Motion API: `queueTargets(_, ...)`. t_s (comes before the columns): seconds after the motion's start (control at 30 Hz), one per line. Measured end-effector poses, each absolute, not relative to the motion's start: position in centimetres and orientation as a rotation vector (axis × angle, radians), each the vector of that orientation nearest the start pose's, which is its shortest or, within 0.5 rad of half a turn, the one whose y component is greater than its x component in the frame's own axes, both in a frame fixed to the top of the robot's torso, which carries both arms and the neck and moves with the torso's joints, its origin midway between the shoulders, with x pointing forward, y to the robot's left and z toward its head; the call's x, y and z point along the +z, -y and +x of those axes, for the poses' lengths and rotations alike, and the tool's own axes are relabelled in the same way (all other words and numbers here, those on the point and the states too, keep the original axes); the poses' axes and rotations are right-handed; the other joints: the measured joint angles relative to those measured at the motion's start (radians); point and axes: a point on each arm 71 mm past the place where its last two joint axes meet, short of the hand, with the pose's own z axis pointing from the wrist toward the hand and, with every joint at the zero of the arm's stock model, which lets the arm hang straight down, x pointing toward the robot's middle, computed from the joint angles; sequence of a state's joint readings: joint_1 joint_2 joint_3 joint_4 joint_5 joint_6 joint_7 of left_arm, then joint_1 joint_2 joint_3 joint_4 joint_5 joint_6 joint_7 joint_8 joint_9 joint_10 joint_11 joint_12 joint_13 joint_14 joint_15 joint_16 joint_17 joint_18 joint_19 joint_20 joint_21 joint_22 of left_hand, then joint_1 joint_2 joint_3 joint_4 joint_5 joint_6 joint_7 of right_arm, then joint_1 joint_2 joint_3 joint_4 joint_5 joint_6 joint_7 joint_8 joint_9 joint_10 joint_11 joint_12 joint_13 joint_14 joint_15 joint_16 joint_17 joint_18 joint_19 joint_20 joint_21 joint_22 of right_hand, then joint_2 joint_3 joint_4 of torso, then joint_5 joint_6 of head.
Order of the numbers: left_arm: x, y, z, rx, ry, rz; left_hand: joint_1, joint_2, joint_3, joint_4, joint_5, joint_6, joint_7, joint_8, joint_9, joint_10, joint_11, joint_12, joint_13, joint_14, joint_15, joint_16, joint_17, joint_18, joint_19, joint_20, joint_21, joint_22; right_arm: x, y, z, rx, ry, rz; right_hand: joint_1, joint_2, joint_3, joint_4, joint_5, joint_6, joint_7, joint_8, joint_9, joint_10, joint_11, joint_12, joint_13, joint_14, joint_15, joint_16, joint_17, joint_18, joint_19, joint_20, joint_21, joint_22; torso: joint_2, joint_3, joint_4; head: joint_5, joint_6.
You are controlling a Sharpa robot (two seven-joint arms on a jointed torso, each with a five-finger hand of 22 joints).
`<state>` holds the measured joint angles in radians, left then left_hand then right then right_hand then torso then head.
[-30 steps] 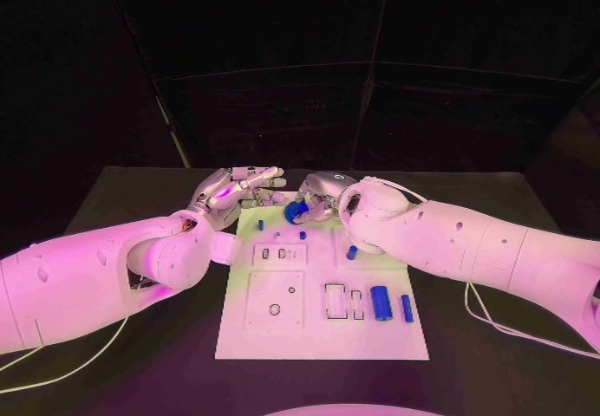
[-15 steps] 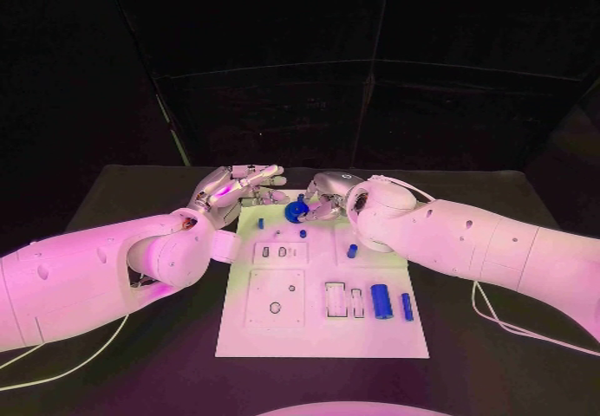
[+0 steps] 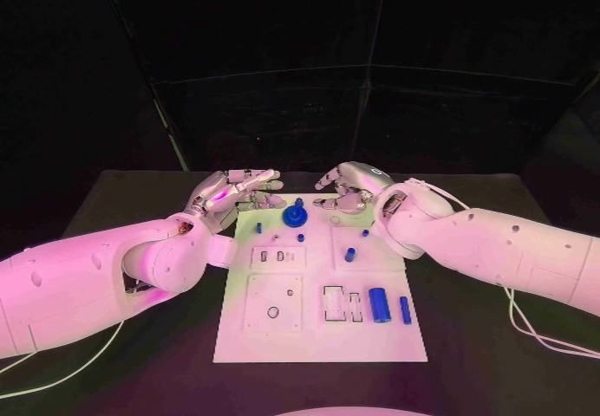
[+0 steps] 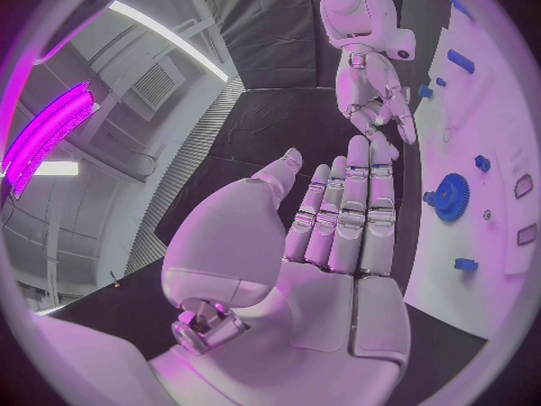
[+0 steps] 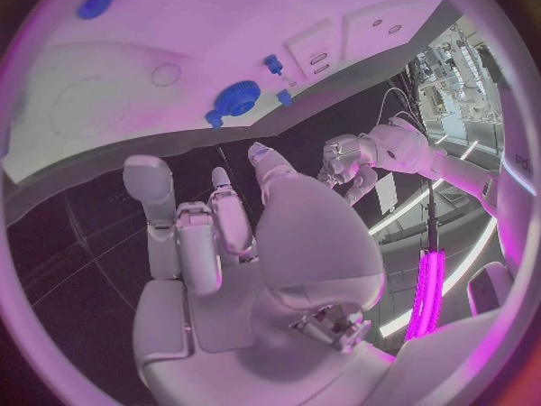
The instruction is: Assemble the parts on the task board
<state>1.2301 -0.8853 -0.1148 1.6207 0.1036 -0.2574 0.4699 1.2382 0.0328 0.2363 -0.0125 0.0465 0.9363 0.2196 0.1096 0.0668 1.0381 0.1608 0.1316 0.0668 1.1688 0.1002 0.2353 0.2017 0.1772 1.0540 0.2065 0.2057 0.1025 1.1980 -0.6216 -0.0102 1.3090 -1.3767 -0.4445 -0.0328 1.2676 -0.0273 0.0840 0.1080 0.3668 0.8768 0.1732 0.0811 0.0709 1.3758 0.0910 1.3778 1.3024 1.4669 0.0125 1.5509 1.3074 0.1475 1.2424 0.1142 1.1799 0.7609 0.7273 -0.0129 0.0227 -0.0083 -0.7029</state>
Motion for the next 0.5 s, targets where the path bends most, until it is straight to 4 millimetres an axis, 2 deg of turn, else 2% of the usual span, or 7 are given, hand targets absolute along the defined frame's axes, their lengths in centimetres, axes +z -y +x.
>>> queueTargets(0.13,-18.1,-20.2,46.5,-1.675,-1.419,-1.171,0.0,0.0,0.0,0.0,0.0,0.0,0.0,0.0,0.0,0.0,0.0,0.0,0.0,0.0,0.0,0.0,0.001,0.0,0.0,0.0,0.0,-0.001,-17.7,18.7,52.4,0.76,-1.522,-0.005,0.027,-0.012,0.001,-0.021,-0.027,0.0,0.0,0.0,-0.001,-0.004,-0.004,-0.011,-0.009,0.0,0.0,-0.004,0.0,0.0,-0.004,-0.004,-0.005,-0.011,-0.001,0.0001,-0.0032,-0.006,0.003)
queueTargets(0.27,-18.1,-20.2,46.5,-1.676,-1.42,-1.17,0.0,0.0,0.0,0.0,0.0,0.0,0.0,0.0,0.0,0.0,0.0,0.0,0.0,0.0,0.0,0.0,0.001,0.0,0.0,0.0,0.0,-0.001,-17.8,22.5,52.4,0.755,-1.535,0.056,0.054,-0.014,0.007,-0.04,-0.026,0.0,0.0,0.0,-0.001,-0.008,0.0,-0.013,-0.012,0.0,0.0,-0.004,0.0,0.0,-0.008,0.0,-0.008,-0.014,-0.002,0.0019,-0.008,-0.01,0.006)
queueTargets(0.37,-18.1,-20.0,46.6,-1.677,-1.421,-1.17,0.0,0.0,0.0,0.0,0.0,0.0,0.0,0.0,0.0,0.0,0.0,0.0,0.0,0.0,0.0,0.0,0.001,0.0,0.0,0.0,0.0,-0.001,-17.8,24.4,52.5,0.759,-1.543,0.08,0.06,-0.021,0.004,-0.045,-0.02,0.0,0.0,0.0,-0.002,-0.011,-0.004,-0.013,-0.014,0.0,0.0,-0.004,0.0,0.0,-0.008,0.0,-0.008,-0.014,-0.002,0.0039,-0.0092,-0.015,0.011)
queueTargets(0.5,-18.1,-19.9,46.7,-1.678,-1.422,-1.169,0.0,0.0,0.0,0.0,0.0,0.0,0.0,0.0,0.0,0.0,0.0,0.0,0.0,0.0,0.0,0.0,0.001,0.0,0.0,0.0,0.0,-0.001,-18.0,25.7,52.5,0.77,-1.556,0.085,0.065,-0.026,0.004,-0.051,-0.02,0.0,0.0,0.0,-0.001,-0.011,-0.004,-0.019,-0.016,0.0,0.0,-0.004,0.0,0.0,-0.008,0.0,-0.008,-0.014,-0.002,0.0057,-0.0099,-0.025,0.011)
